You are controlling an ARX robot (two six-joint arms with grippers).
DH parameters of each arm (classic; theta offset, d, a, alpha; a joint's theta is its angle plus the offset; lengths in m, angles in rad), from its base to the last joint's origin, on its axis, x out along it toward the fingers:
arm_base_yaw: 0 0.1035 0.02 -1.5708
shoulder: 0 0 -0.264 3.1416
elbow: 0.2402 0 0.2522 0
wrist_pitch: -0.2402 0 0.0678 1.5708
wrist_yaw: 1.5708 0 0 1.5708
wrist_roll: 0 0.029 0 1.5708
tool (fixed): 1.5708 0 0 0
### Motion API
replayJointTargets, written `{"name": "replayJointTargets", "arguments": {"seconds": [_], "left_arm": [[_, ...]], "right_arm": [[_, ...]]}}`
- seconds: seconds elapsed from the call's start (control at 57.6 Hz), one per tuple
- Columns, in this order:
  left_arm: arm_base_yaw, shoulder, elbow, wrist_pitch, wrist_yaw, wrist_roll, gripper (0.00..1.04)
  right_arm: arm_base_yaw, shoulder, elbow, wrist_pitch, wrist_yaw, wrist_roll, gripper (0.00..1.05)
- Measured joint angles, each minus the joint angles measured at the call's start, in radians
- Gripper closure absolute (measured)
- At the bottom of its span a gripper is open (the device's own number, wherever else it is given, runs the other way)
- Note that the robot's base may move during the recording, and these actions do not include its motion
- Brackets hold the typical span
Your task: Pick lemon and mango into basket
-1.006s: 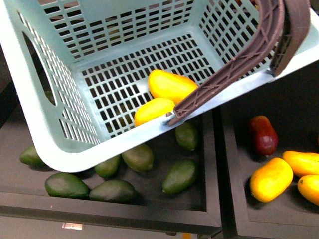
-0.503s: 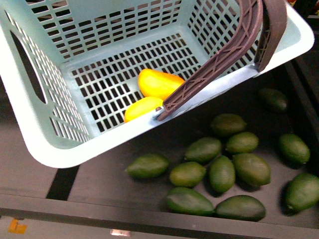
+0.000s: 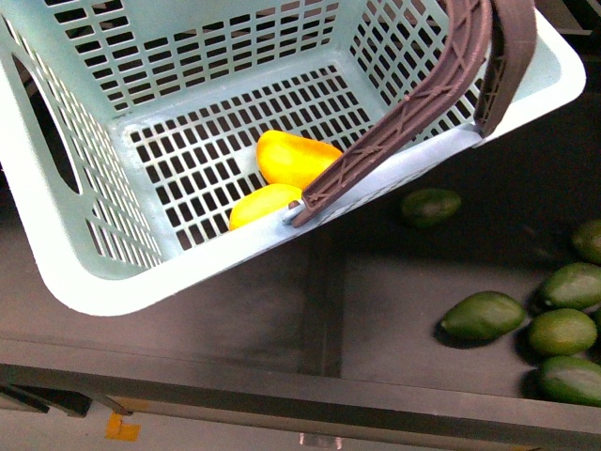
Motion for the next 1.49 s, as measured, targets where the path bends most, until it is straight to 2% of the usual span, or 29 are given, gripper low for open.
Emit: {"name": "replayJointTargets", "arguments": {"seconds": [0.26, 0.312, 0.33, 0.347, 0.382, 0.399, 0.434, 0.486, 0.607, 0.694, 0.798, 0.954, 1.128, 1.353, 1.492], "left_arm": [[-0.002, 0.001, 0.002, -0.007, -0.026, 0.007, 0.86], [-0.027, 0.041, 0.083, -0.163, -0.208, -0.042, 0.86], [-0.035, 0.067, 0.126, -0.225, -0.338, -0.087, 0.86], [-0.037, 0.081, 0.147, -0.254, -0.386, -0.107, 0.86], [-0.040, 0.137, 0.223, -0.336, -0.547, -0.169, 0.86], [-0.040, 0.152, 0.239, -0.347, -0.566, -0.175, 0.86], [-0.028, 0.208, 0.298, -0.358, -0.712, -0.224, 0.86], [0.002, 0.274, 0.365, -0.339, -0.782, -0.245, 0.86], [0.090, 0.405, 0.489, -0.307, -0.780, -0.253, 0.86], [0.150, 0.491, 0.581, -0.307, -0.734, -0.307, 0.86], [0.217, 0.648, 0.733, -0.279, -0.661, -0.452, 0.86], [0.224, 0.801, 0.885, -0.243, -0.603, -0.527, 0.86], [0.217, 1.001, 1.147, -0.373, -0.559, -0.496, 0.86], [0.208, 1.016, 1.163, -0.379, -0.582, -0.485, 0.86], [0.206, 1.063, 1.259, -0.438, -0.593, -0.484, 0.86]], "right_arm": [[0.000, 0.000, 0.000, 0.000, 0.002, 0.000, 0.09], [0.000, 0.000, 0.000, 0.000, 0.006, 0.000, 0.09], [0.000, 0.000, 0.000, 0.000, 0.006, 0.000, 0.09], [0.000, 0.000, 0.000, 0.000, 0.005, 0.000, 0.09], [0.000, 0.000, 0.000, 0.000, 0.003, 0.000, 0.09], [0.000, 0.000, 0.000, 0.000, 0.003, 0.000, 0.09], [0.000, 0.000, 0.000, 0.000, 0.003, 0.000, 0.09], [0.000, 0.000, 0.000, 0.000, 0.007, 0.000, 0.09], [0.000, 0.000, 0.000, 0.000, 0.007, 0.000, 0.09], [0.000, 0.000, 0.000, 0.000, 0.006, 0.000, 0.09], [0.000, 0.000, 0.000, 0.000, 0.006, 0.000, 0.09], [0.000, 0.000, 0.000, 0.000, 0.007, 0.000, 0.09], [0.000, 0.000, 0.000, 0.000, 0.006, 0.000, 0.09], [0.000, 0.000, 0.000, 0.000, 0.007, 0.000, 0.09], [0.000, 0.000, 0.000, 0.000, 0.006, 0.000, 0.09]]}}
